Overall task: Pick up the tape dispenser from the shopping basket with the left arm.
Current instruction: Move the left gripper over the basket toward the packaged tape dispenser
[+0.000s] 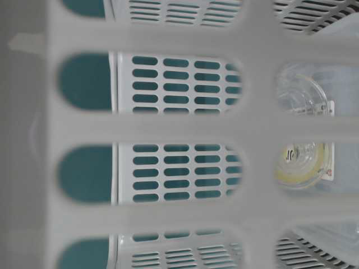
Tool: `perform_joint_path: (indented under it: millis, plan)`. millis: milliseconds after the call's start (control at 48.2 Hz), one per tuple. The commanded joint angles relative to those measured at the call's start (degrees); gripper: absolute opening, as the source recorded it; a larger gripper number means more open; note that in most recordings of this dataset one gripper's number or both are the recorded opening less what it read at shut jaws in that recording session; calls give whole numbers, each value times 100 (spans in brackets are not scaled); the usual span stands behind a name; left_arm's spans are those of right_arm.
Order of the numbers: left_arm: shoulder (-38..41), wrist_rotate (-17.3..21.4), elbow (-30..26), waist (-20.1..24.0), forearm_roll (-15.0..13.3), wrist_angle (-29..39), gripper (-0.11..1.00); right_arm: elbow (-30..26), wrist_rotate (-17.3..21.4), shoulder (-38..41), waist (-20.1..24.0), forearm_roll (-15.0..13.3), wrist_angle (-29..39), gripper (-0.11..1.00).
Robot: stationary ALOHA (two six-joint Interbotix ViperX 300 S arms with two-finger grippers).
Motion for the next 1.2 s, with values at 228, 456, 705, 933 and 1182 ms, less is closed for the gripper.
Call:
perform_joint_path:
  millis: [228,456,705,933,1182]
  plan:
    - [756,-439,-1573,-589,237,1978,0,-114,97,18,-53,70,149,0]
    - [1951,-492,-2848,-791,237,3270,0,-114,97,-26,-53,79,229,0]
    - [3278,-809,-3973,-835,237,4263,0,-141,105,-167,-53,79,475,6]
    - [4043,-809,-4649,-888,237,4896,0,-158,97,-290,-53,79,729,63]
    - [4456,-949,-4957,-905,237,5414,2,-167,97,-378,-18,79,756,73]
